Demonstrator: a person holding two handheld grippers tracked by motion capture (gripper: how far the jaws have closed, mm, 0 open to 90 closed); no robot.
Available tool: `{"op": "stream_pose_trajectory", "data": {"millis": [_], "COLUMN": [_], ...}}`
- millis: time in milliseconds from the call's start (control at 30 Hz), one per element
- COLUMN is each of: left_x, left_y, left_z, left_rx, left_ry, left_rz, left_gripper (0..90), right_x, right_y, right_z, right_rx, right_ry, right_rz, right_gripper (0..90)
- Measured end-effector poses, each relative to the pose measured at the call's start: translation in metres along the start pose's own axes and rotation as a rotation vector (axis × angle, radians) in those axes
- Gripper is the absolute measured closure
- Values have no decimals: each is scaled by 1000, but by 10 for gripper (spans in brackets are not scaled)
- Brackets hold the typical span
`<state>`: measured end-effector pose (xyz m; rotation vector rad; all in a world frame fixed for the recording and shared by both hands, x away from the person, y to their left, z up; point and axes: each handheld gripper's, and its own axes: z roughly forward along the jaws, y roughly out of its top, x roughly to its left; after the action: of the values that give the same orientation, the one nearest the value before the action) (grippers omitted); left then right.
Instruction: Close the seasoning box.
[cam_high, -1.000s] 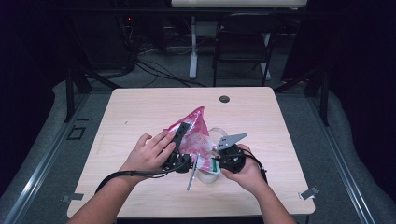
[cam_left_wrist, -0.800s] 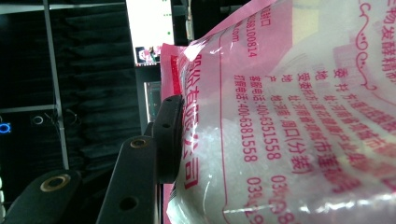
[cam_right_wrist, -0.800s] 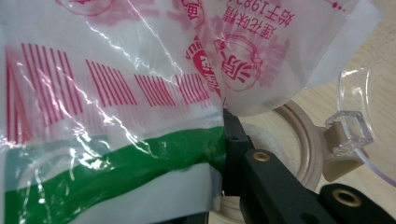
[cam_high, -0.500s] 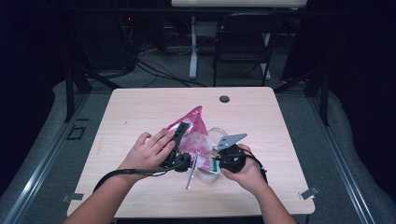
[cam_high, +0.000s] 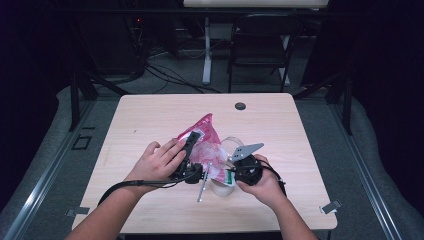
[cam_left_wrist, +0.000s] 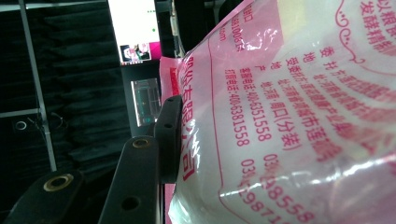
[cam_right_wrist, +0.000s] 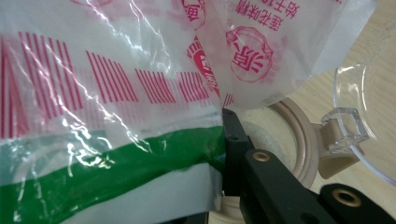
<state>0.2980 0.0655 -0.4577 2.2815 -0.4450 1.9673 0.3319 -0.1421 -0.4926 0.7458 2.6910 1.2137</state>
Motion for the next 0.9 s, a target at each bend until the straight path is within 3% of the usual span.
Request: {"op": "stream_pose_trajectory", "data": {"millis": [300, 467, 533, 900], "left_x": [-3, -4, -6, -9], "left_y": [-3, -5, -6, -9], "left_z": [-2, -2, -2, -3], "left_rx": [19, 18, 17, 21], "left_ry": [-24, -17, -27, -27], "left_rz": [0, -4, -23, -26], "left_gripper": [628, 629, 629, 627], "right_x": [0, 1, 1, 2], "right_y": [0, 0, 0, 0], "right_z": [0, 1, 1, 2], "right_rx": [-5, -4, -5, -7], "right_ry": [1, -2, -4, -6], "right_rz": [4, 2, -2, -1], "right_gripper": [900, 900, 900, 900]}}
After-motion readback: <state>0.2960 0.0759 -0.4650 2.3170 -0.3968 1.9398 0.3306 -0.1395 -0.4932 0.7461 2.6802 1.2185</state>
